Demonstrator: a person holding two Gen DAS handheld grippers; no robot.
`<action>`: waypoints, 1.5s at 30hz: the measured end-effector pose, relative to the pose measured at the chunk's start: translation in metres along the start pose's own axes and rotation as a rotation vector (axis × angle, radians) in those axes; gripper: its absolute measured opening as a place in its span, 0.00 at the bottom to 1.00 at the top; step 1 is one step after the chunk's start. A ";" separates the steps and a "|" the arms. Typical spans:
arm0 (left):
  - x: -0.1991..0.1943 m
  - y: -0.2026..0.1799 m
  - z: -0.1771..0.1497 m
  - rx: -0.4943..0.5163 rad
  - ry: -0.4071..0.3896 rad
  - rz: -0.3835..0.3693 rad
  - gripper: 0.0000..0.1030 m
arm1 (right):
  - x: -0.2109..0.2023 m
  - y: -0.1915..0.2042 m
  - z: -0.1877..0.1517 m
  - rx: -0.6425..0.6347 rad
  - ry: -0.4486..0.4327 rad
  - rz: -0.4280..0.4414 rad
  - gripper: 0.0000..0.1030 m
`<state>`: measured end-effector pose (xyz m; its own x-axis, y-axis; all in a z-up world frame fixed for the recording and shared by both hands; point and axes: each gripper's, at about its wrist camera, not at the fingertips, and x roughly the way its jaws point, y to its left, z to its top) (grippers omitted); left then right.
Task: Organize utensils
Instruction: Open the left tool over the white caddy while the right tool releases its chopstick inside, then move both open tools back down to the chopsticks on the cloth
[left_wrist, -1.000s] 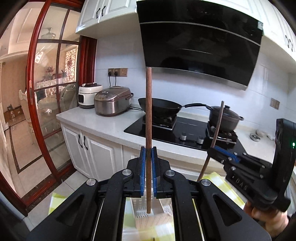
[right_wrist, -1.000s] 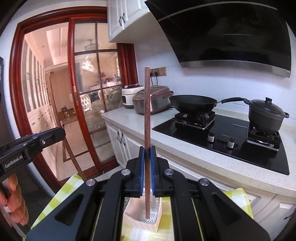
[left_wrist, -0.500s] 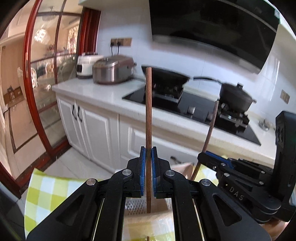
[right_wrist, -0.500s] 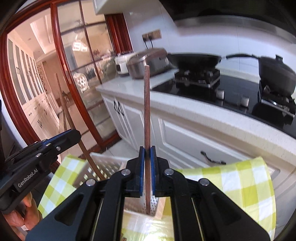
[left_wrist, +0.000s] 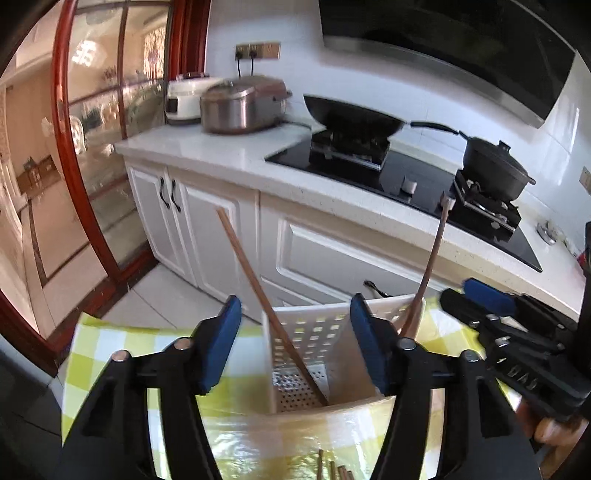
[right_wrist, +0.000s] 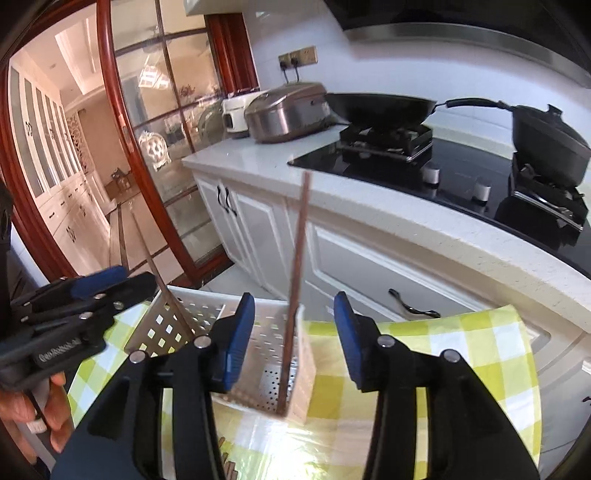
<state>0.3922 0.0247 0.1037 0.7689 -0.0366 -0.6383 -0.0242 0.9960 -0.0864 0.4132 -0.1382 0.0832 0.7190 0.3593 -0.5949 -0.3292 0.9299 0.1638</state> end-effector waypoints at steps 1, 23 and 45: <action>-0.008 0.003 -0.003 0.000 -0.015 0.003 0.55 | -0.006 -0.003 -0.002 0.003 -0.009 -0.006 0.42; -0.024 -0.004 -0.223 0.070 0.235 -0.157 0.16 | -0.086 -0.002 -0.220 -0.019 0.147 0.048 0.54; -0.008 -0.061 -0.237 0.325 0.244 -0.065 0.17 | -0.090 -0.019 -0.217 0.003 0.139 0.022 0.58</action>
<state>0.2356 -0.0550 -0.0673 0.5870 -0.0799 -0.8056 0.2529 0.9634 0.0887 0.2220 -0.2050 -0.0377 0.6201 0.3656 -0.6942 -0.3420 0.9223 0.1802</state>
